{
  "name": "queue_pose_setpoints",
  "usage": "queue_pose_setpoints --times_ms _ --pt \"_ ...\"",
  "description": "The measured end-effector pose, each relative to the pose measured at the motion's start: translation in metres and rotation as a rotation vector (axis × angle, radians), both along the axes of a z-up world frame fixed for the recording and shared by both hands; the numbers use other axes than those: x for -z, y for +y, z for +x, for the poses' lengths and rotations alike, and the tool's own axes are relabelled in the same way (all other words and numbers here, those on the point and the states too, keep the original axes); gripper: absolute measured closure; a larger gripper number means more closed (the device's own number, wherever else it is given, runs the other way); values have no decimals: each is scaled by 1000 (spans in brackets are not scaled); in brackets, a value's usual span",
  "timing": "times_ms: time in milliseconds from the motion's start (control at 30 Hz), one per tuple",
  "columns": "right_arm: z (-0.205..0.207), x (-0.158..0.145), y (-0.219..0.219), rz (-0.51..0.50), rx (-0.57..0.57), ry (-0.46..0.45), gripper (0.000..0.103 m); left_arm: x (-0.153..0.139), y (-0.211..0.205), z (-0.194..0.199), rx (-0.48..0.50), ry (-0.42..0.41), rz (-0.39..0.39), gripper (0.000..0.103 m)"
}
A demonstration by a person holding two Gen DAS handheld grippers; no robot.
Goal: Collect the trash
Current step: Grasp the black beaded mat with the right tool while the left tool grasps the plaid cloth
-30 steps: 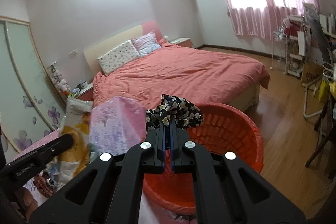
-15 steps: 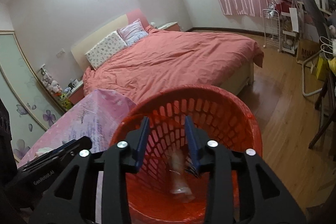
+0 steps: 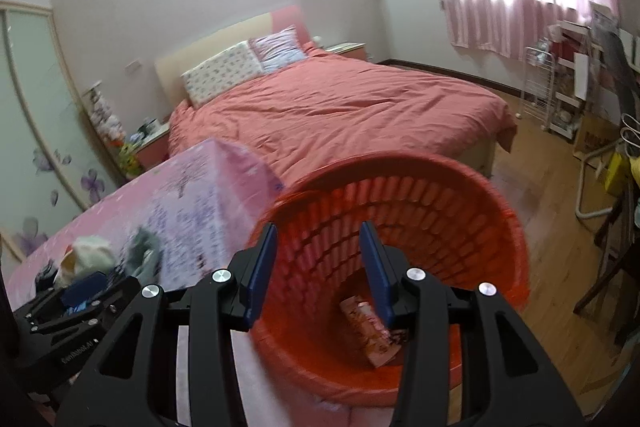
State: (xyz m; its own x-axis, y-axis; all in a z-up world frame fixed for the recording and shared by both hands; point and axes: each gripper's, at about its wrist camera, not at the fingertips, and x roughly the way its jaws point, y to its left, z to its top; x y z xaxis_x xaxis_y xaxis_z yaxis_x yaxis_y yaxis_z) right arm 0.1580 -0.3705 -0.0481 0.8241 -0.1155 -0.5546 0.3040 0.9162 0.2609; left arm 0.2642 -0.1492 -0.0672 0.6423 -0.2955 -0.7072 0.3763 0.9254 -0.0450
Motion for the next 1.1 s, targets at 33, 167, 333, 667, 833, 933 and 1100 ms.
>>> queue_pose_setpoints --times_ms 33,167,333,667,833,933,1100 --pt "1 -1 5 -3 -11 2 59 -1 15 -3 -23 -7 -4 37" --pt "4 -1 42 -31 -94 15 59 -7 74 -16 -139 -53 17 30" --pt "14 2 96 -53 -225 39 58 -10 146 -32 -290 -98 51 25" --pt "50 26 178 -44 -362 170 58 1 231 -39 -436 -72 16 12" --pt "67 38 190 -17 -375 236 58 3 245 -39 -427 -67 -9 9" --pt "74 39 196 -24 -368 240 58 6 244 -38 -421 -64 -22 7" --pt "80 39 206 -52 -373 252 77 10 239 -34 -409 -54 -46 4"
